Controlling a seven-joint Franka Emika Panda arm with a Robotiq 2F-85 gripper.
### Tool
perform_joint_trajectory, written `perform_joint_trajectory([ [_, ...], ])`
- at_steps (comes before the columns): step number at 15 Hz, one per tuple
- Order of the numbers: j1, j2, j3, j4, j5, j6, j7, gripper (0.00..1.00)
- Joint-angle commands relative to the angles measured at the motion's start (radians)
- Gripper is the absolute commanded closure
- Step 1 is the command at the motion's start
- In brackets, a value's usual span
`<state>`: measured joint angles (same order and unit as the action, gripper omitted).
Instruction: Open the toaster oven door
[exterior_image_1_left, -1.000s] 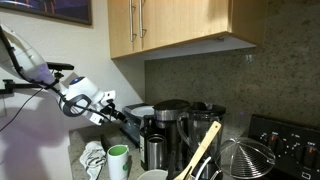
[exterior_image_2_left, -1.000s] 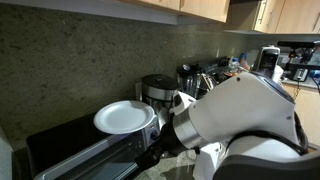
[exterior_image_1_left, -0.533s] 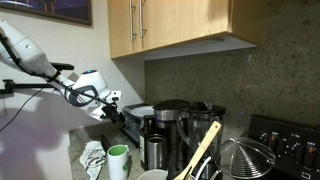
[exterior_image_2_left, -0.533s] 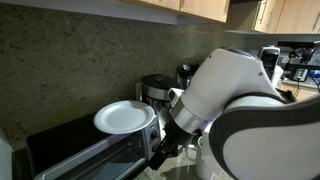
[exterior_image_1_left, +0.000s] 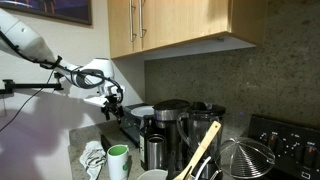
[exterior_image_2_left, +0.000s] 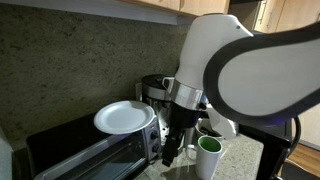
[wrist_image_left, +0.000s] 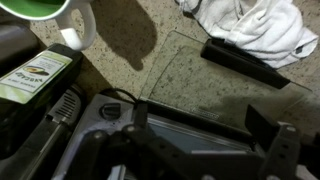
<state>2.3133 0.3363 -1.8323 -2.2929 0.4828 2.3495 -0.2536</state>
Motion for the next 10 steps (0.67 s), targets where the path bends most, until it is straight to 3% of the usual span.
perform_joint_trajectory([
  [1, 0.051, 0.012, -0.087, 0.055, -0.020, -0.166, -0.063, 0.00],
  [4, 0.035, 0.038, -0.100, 0.084, -0.024, -0.266, -0.099, 0.00],
  [5, 0.011, 0.016, -0.061, 0.067, 0.003, -0.204, -0.083, 0.00],
  [10, 0.012, 0.027, -0.069, 0.077, -0.003, -0.234, -0.083, 0.00],
])
